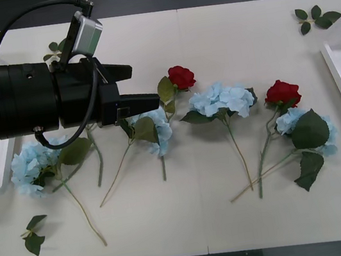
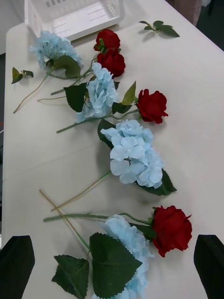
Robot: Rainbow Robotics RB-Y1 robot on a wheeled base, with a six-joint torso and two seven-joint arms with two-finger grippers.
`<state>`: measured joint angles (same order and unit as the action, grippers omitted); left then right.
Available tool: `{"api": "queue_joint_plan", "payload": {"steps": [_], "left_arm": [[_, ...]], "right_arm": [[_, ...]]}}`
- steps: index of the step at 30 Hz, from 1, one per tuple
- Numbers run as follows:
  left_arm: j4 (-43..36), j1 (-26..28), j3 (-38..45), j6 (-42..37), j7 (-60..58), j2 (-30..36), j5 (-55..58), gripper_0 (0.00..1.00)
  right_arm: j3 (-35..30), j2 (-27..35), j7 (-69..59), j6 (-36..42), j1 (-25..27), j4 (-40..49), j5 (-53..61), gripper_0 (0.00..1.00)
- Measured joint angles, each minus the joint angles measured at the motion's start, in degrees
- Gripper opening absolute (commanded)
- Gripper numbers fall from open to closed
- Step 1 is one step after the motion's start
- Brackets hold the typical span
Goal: Put the red flowers into the right box and the blue flowers into the left box
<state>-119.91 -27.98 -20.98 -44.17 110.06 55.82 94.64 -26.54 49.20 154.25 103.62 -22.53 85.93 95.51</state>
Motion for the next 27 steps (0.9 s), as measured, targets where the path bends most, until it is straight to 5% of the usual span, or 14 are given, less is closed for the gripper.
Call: {"api": "queue_joint_plan", "payload": {"steps": [15, 21, 27], "left_arm": [[0.01, 1.49, 2.59, -0.21, -0.02, 1.13, 8.23, 1.00], [1.83, 1.52, 8.63, -11.91, -9.78, 7.11, 9.40, 1.00], [4.91, 3.90, 13.96, -25.39, -23.08, 9.36, 5.46, 1.00]], "right_arm": [[3.00, 0.01, -2.87, 0.17, 1.26, -0.31, -7.96, 1.00], [4.54, 0.01, -29.40, 0.17, 1.29, 1.22, -14.70, 1.00], [4.18, 0.01, -47.70, 1.10, 4.85, 12.05, -24.89, 1.00]]}}
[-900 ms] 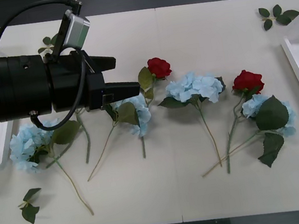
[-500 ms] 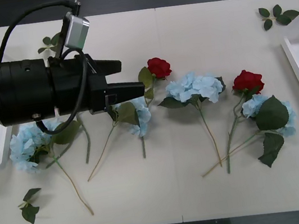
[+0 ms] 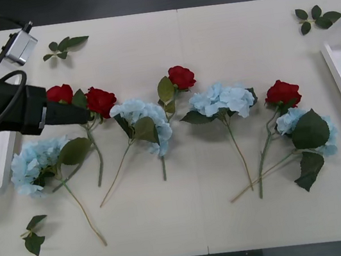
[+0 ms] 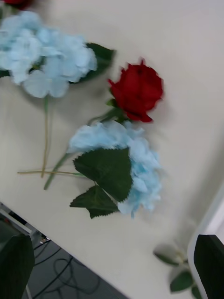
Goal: Put the red flowers into the right box and the blue flowers into the left box
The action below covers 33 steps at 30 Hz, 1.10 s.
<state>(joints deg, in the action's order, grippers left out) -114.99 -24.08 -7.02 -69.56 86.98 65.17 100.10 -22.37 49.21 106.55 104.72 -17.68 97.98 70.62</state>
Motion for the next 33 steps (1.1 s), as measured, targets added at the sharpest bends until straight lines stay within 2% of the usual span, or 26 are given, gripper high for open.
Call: {"api": "queue_joint_plan", "payload": {"steps": [6, 14, 27, 30, 33], "left_arm": [[-0.09, 5.10, 3.55, -7.07, -8.31, 0.53, -6.32, 1.00], [-1.29, 15.75, 7.13, -7.27, -19.02, 0.53, -12.78, 1.00], [-5.38, 21.02, 6.56, -7.26, -42.99, 0.53, -24.36, 1.00], [-5.39, 21.02, 4.13, -6.79, -47.18, 0.53, -26.97, 1.00], [-5.39, 20.78, 0.30, -5.49, -50.31, 0.53, -30.70, 1.00]], "right_arm": [[-0.99, 0.00, -32.77, 0.24, 6.07, 10.60, -8.17, 1.00], [4.34, -0.29, -56.85, 0.28, 8.66, 14.25, -16.59, 1.00], [3.38, -13.47, -71.14, 1.25, 8.65, 14.25, -23.25, 1.00], [5.33, -15.70, -71.56, 1.26, 8.65, 14.26, -27.56, 1.00], [9.45, -17.08, -77.37, 1.26, 8.65, 14.57, -32.35, 1.00]]}}
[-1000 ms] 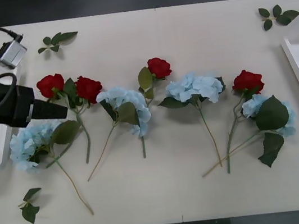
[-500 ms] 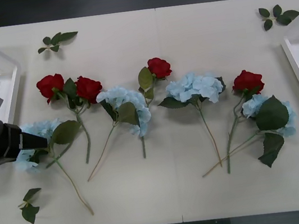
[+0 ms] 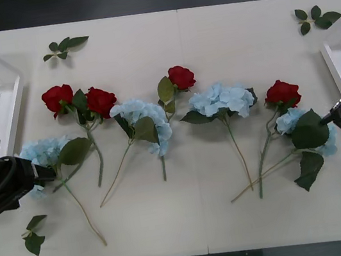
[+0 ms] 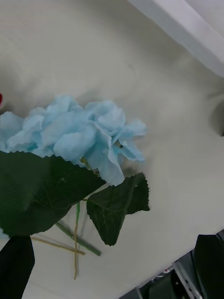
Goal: Put the red flowers into the right box and the blue flowers into the left box
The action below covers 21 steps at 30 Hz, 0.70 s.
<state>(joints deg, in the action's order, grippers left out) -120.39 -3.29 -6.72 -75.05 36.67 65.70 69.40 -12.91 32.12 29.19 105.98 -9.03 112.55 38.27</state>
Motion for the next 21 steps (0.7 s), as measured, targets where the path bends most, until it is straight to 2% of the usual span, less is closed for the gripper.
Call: {"api": "queue_joint_plan", "payload": {"steps": [3, 7, 12, 21], "left_arm": [[0.02, -1.41, -3.88, 0.06, -2.27, 0.00, -3.11, 1.00], [0.99, -4.19, -8.31, 0.62, -5.82, -0.01, -5.76, 1.00], [5.56, -8.57, -13.57, 2.03, -6.31, -0.94, -10.30, 1.00], [13.43, -14.66, -22.05, 6.68, -6.31, -4.89, -15.84, 1.00]], "right_arm": [[4.32, -0.97, -5.80, -0.02, 0.00, 1.00, -4.02, 1.00], [9.19, -2.23, -7.51, -1.48, 0.00, 1.45, -8.69, 1.00], [14.05, -3.84, -12.21, -1.98, 0.00, 1.45, -14.31, 1.00], [16.18, -9.16, -13.15, -1.99, 0.00, 1.45, -19.10, 1.00]]}}
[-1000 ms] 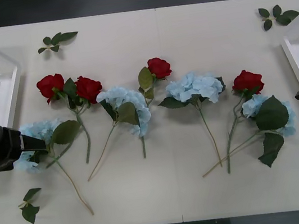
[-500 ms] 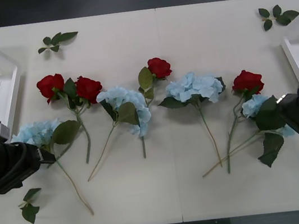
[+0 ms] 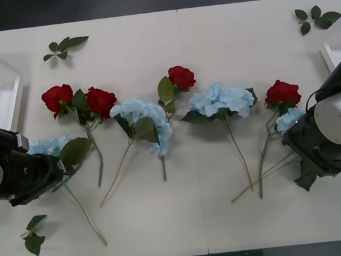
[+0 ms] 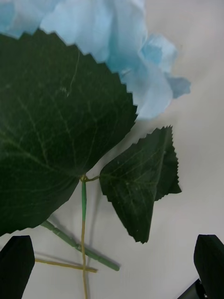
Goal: Put the red flowers into the right box and the blue flowers into the left box
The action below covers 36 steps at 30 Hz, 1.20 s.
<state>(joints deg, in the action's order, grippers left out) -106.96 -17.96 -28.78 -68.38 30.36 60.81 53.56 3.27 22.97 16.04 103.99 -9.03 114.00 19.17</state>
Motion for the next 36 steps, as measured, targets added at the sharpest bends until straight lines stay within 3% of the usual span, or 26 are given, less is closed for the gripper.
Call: {"api": "queue_joint_plan", "payload": {"steps": [9, 19, 36], "left_arm": [[4.09, -1.61, -3.69, 1.17, 0.00, -0.91, 0.00, 1.00], [6.05, -6.03, -9.88, 1.17, 0.00, -0.91, -1.71, 1.00], [11.45, -9.05, -15.27, 4.88, 0.00, -2.71, -4.78, 1.00]], "right_arm": [[4.15, -1.63, 0.00, -3.32, 1.11, 0.00, -3.83, 1.00], [4.10, -1.63, 0.01, -5.62, 5.57, 0.00, -3.82, 1.00], [6.29, -2.16, 0.07, -10.69, 5.84, -3.38, -5.78, 1.00]]}}
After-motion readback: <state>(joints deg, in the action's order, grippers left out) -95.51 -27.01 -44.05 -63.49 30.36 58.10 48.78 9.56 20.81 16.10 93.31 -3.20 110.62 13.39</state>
